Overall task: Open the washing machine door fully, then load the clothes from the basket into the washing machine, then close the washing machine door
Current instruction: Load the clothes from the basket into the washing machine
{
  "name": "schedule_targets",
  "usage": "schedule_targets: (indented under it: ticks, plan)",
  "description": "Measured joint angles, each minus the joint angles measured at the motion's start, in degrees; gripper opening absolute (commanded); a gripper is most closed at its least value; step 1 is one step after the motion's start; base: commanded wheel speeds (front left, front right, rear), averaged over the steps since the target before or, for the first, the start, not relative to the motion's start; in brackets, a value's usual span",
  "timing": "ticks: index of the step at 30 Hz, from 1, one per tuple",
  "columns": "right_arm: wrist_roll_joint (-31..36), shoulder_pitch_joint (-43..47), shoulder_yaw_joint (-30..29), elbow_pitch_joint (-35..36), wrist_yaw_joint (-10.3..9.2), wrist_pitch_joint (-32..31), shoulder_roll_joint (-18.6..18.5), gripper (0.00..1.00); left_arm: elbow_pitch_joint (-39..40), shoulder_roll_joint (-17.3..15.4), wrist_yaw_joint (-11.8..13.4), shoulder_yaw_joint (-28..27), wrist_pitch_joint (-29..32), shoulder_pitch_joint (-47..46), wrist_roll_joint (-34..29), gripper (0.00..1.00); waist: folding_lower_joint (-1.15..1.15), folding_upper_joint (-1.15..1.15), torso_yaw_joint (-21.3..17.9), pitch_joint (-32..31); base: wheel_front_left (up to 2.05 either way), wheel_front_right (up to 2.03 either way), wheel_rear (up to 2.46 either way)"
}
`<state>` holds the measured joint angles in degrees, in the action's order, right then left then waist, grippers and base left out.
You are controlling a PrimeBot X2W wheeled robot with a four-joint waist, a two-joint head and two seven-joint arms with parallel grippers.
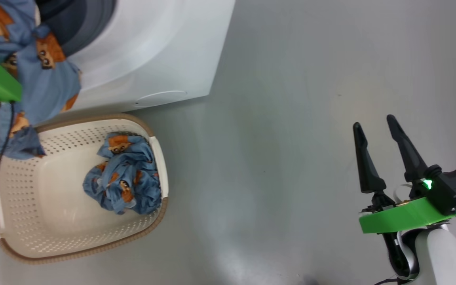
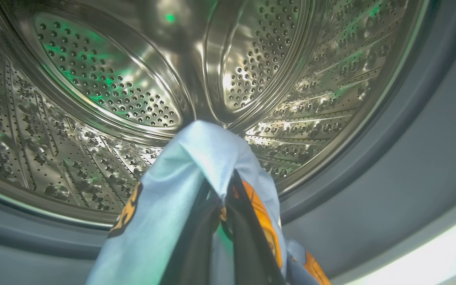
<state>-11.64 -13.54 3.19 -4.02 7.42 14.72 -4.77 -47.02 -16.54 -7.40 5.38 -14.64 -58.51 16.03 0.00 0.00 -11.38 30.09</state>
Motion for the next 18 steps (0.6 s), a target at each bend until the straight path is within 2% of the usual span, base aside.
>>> schedule_targets:
  ticks: [6, 11, 18]
  plan:
    - [-0.1, -0.4, 1.2, -0.1, 0.00, 0.0, 0.9, 1.00, -6.5, -1.9, 0.0, 1.9, 0.0, -5.5, 0.5, 0.00, 0.00, 0.00, -2.0, 0.9, 0.00, 0.00, 0.00]
    - [-0.1, -1.2, 1.4, 0.0, 0.00, 0.0, 1.1, 1.00, -7.7, -3.2, 0.0, 2.1, 0.0, -9.5, 0.3, 0.00, 0.00, 0.00, -3.3, 1.8, 0.00, 0.00, 0.00]
    - [-0.1, -1.3, 1.7, 0.1, 0.00, 0.0, 1.4, 1.00, 5.9, -4.3, 1.6, -5.2, 0.0, -11.1, -1.3, 0.00, 0.00, 0.00, -4.7, 3.6, 0.00, 0.00, 0.00]
